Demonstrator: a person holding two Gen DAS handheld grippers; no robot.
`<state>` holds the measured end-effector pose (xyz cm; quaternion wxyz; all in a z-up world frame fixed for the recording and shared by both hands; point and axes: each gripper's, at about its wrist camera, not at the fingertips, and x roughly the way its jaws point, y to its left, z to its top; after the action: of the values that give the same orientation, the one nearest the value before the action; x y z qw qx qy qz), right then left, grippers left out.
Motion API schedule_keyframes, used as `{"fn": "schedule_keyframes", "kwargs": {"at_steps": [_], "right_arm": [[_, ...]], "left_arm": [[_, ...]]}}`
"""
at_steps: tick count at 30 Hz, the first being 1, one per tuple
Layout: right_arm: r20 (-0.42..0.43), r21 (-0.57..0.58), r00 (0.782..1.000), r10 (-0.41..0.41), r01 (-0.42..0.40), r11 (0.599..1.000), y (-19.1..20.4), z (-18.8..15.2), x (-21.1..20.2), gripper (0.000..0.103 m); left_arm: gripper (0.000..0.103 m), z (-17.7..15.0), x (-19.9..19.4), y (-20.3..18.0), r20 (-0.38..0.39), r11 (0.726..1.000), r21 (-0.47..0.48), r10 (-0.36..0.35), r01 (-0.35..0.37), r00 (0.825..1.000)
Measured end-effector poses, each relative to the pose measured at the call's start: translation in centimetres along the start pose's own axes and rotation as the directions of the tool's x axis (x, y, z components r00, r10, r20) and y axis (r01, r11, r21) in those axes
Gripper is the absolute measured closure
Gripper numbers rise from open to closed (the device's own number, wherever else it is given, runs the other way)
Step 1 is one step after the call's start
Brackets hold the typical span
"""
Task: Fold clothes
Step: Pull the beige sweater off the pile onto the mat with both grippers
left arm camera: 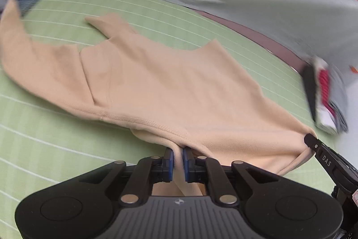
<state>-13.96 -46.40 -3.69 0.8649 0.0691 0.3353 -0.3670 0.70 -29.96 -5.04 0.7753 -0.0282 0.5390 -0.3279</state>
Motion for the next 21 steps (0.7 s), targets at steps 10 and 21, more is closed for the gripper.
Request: {"fn": "schedule_keyframes", "kwargs": {"at_steps": [10,21], "right_arm": [[-0.026,0.064,1.0,0.015,-0.013,0.998,-8.8,-3.1,-0.1,0.098],[-0.06,-0.054,0.94,0.336,-0.339,0.939,2.5,-4.1,-1.0,0.097]], "left_arm": [[0.093,-3.0,0.3,-2.6,-0.002,0.999,-0.013,0.041,-0.041,0.999],[0.097,-4.0,-4.1,8.5,0.028,0.928,-0.174,0.338,-0.329,0.941]]}}
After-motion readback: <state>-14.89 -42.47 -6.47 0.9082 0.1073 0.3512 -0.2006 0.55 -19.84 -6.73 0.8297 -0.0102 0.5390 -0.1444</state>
